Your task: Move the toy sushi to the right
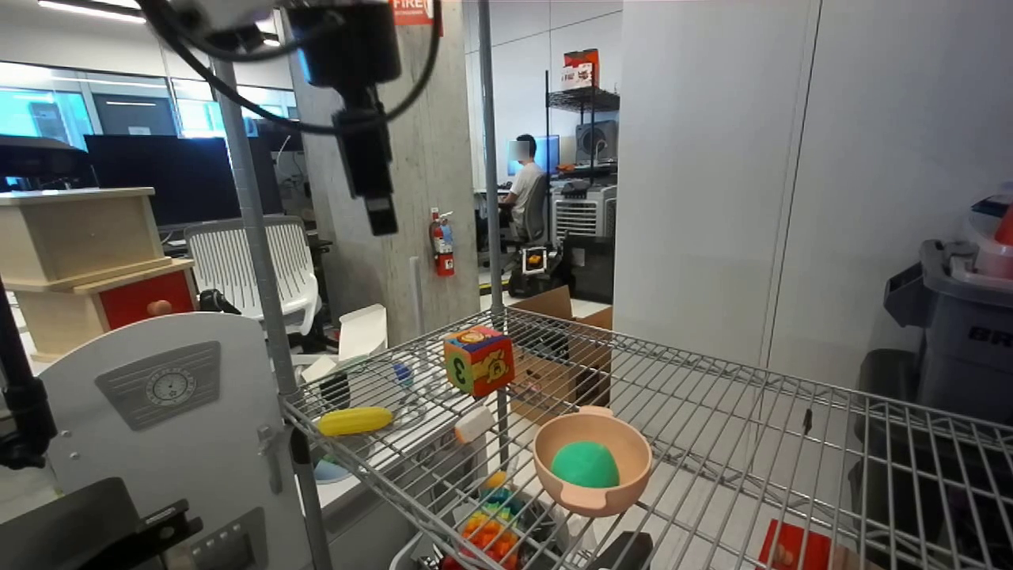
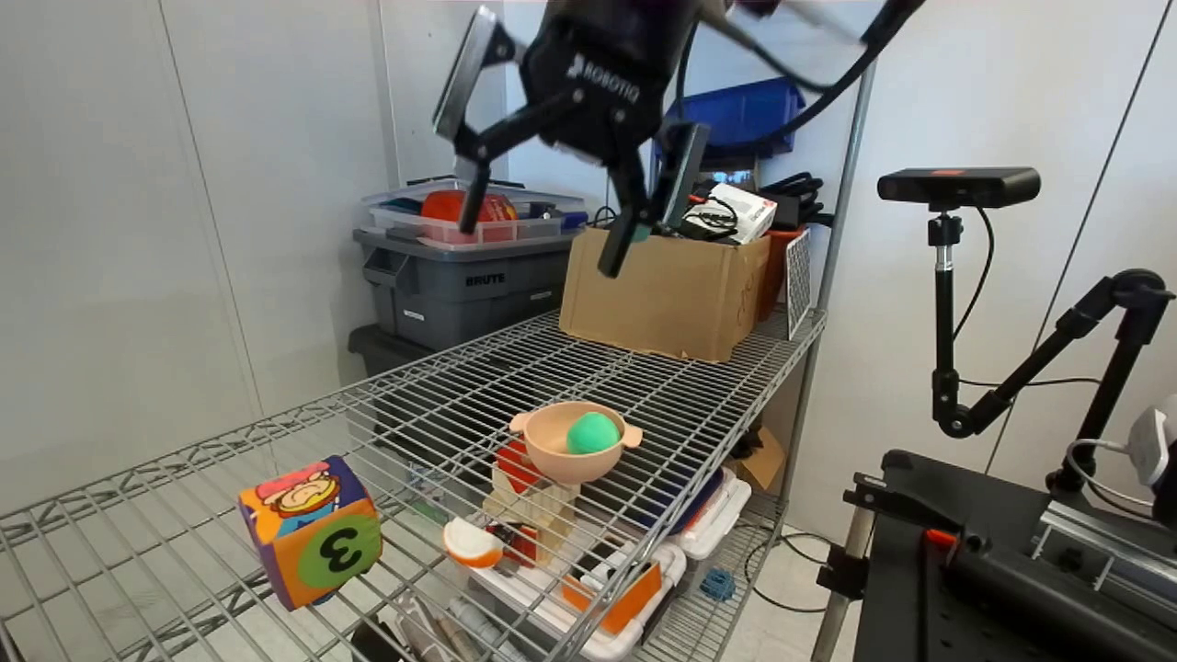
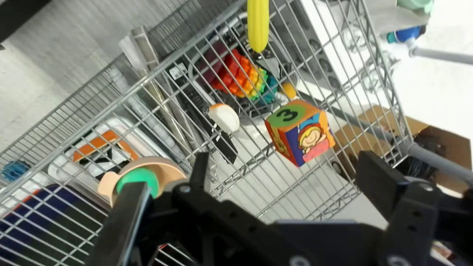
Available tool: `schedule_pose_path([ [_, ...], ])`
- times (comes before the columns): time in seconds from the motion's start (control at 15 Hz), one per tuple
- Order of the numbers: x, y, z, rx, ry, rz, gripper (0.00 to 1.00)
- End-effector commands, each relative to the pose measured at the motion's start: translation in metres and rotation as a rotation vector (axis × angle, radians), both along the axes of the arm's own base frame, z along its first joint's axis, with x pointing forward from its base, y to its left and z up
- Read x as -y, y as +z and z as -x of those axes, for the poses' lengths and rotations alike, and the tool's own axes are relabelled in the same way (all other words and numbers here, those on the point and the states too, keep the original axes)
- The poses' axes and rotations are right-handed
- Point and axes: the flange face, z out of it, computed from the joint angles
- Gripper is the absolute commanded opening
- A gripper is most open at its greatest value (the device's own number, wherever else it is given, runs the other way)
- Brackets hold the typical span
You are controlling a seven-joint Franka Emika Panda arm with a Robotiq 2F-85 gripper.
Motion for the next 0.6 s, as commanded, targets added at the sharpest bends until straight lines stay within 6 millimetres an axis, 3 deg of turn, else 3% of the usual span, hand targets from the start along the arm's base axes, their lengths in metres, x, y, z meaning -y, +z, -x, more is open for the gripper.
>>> schedule_pose_path([
  [0.0, 0.012, -0.056, -0.066, 0.026, -0.119, -0.003, 1.0],
  [0.27, 0.024, -0.117, -0.124, -0.05, -0.237, 0.046, 1.0],
  [0.53, 0.02, -0.175, -0.163, -0.171, -0.33, 0.094, 1.0],
])
